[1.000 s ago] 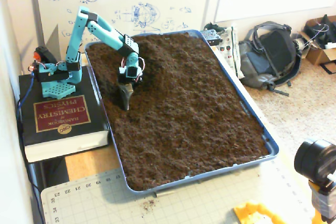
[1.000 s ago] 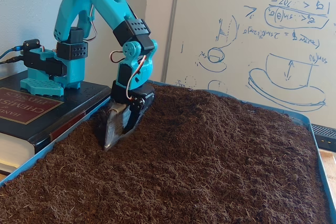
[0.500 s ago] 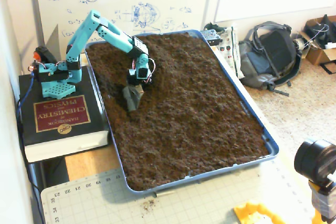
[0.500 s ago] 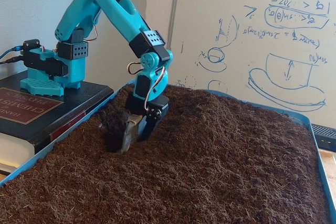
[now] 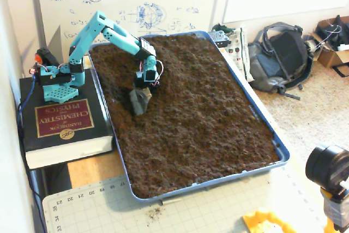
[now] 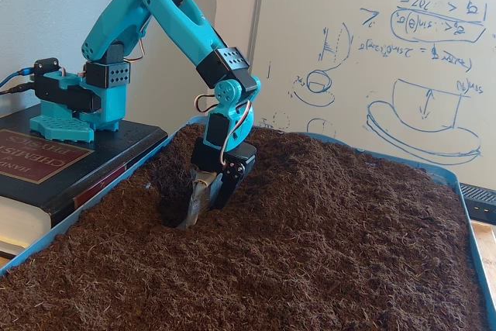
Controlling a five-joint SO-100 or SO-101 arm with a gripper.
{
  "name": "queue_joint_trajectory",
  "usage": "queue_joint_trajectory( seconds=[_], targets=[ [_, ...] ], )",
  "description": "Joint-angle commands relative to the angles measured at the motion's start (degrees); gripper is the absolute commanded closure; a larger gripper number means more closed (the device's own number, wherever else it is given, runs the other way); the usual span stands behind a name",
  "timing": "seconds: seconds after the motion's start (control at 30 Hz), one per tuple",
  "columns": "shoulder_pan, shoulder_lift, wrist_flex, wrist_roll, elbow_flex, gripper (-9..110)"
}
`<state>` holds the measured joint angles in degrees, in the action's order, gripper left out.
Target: Build a berm.
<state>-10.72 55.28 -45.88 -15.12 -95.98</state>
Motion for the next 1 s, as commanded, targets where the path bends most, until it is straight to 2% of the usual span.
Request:
queue_joint_trajectory(
  seconds=[0.0, 0.97],
  targets=[
    [5.7, 7.0, 5.3, -0.4, 21.1, 101],
    [7.6, 20.0, 4.0, -0.1, 21.0, 101]
  ],
)
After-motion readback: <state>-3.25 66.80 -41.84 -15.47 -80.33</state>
